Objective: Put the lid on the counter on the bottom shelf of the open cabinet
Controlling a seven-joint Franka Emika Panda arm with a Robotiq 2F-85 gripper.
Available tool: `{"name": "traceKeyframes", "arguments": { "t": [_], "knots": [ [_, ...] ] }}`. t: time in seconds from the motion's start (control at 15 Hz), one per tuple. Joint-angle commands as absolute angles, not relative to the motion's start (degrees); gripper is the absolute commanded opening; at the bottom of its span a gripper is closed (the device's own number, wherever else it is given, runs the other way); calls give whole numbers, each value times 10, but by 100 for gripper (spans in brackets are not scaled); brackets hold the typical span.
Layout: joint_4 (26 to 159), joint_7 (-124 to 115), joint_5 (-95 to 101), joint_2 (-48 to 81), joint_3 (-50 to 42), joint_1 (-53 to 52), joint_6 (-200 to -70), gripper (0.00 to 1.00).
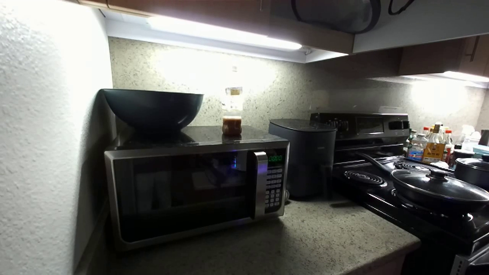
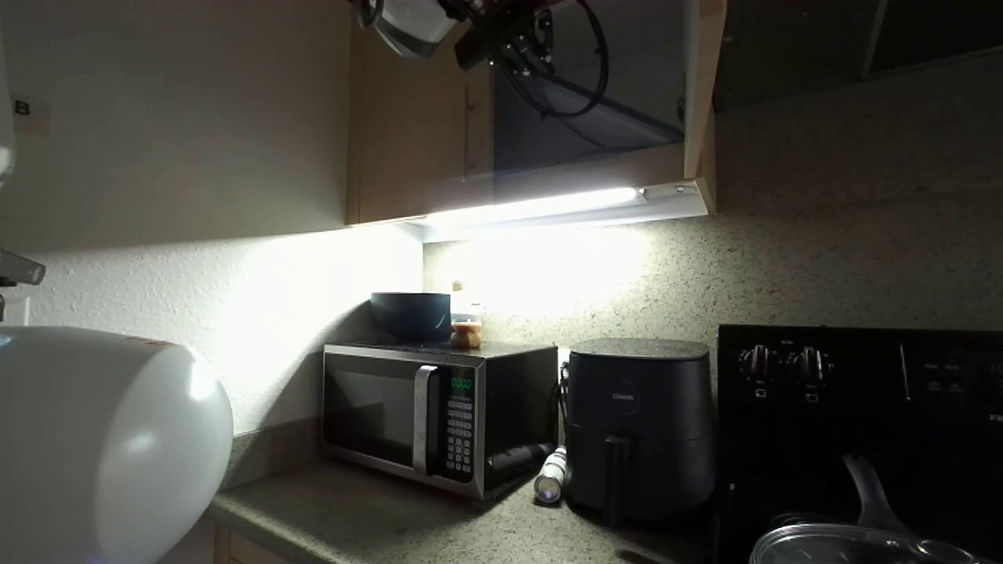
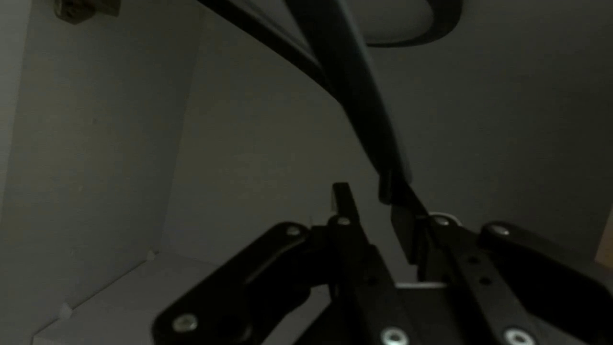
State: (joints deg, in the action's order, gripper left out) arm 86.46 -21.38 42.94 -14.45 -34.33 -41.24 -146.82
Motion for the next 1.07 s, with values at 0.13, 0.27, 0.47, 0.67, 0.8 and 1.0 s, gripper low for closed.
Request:
{"name": "traceKeyframes", "arguments": {
  "t": [0.13,0.27,0.47,0.67,0.8,1.0],
  "knots": [
    [870,-205,425,-135,-355,-421,-1526,0],
    [867,-138,330,-96,-273,-304,-1599,1],
    [859,-5,222,-57,-192,-224,-1688,1],
    [852,98,165,-31,-213,-275,-1751,1],
    [858,171,116,-21,-217,-298,-1791,1],
    [858,250,52,-18,-222,-314,-1814,1]
  ]
}}
